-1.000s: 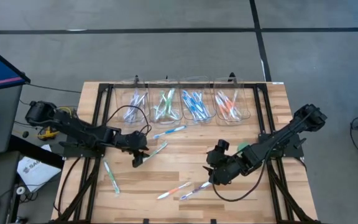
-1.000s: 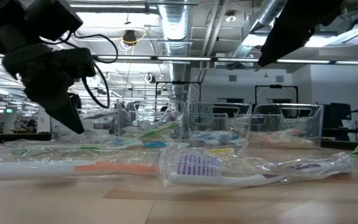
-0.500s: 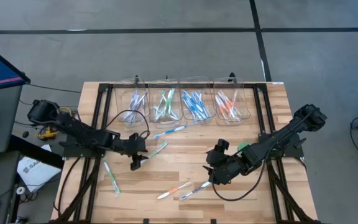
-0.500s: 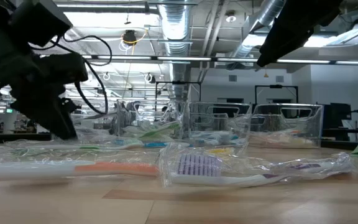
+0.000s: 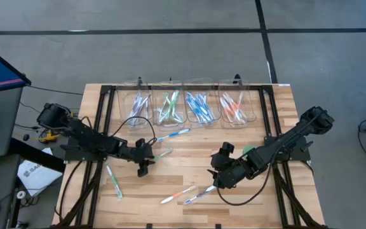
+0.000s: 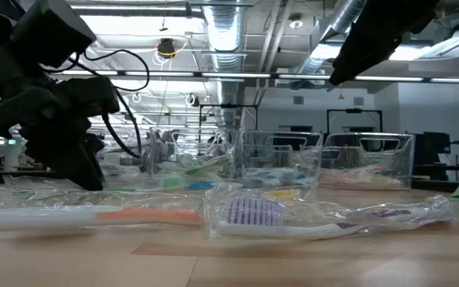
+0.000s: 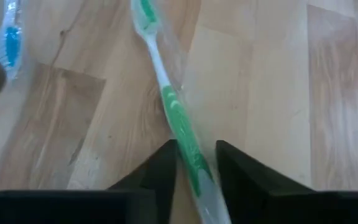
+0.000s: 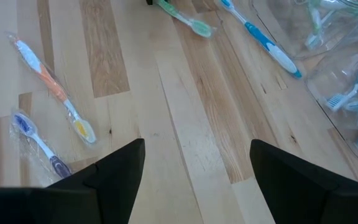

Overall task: Pick & Place Toothbrushes
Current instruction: Put the green toothbrush into the middle left transparent bin

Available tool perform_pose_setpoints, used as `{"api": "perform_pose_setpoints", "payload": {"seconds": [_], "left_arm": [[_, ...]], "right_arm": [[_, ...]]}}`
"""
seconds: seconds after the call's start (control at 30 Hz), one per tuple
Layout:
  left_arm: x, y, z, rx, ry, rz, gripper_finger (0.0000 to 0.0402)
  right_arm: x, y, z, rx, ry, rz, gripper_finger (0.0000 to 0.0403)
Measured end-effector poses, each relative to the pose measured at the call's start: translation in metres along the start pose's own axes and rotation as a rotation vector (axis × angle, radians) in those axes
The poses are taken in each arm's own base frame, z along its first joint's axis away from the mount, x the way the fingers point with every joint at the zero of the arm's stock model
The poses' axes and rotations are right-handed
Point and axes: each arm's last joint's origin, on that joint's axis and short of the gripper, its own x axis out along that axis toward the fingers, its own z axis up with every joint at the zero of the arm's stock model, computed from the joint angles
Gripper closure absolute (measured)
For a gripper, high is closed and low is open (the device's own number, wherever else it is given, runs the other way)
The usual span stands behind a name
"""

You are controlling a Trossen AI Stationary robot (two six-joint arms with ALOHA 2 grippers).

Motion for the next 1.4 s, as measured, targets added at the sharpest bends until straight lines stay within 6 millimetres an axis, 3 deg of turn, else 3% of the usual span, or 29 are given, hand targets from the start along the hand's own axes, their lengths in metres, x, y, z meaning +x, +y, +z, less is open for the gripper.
{"api": "perform_pose_setpoints", "payload": {"seconds": [0.2,0.57,0.9,1.03,1.2,1.4], "left_arm": [[0.000,-0.001,0.000,-0.010,0.016,-0.038,0.0386],[-0.016,-0.015,0.006,0.031,-0.007,-0.125,0.0396],[-0.052,-0.023,0.042,-0.004,-0.299,-0.134,0.0401],[-0.068,-0.018,0.061,-0.001,-0.441,-0.019,0.0399],[-0.088,0.006,0.102,0.018,-0.598,0.168,0.0399],[-0.097,0.061,0.143,-0.080,-0.681,0.330,0.0400]], "right_arm": [[0.000,-0.001,0.000,0.003,0.000,-0.002,0.0117],[0.000,0.000,0.002,0.014,-0.012,0.008,0.0117],[0.000,0.001,0.002,0.013,-0.010,0.011,0.0117],[0.000,0.001,0.002,0.012,-0.010,0.010,0.0117],[0.001,-0.001,0.003,0.016,-0.017,-0.002,0.0117],[0.001,-0.001,0.003,0.016,-0.029,-0.020,0.0117]]}}
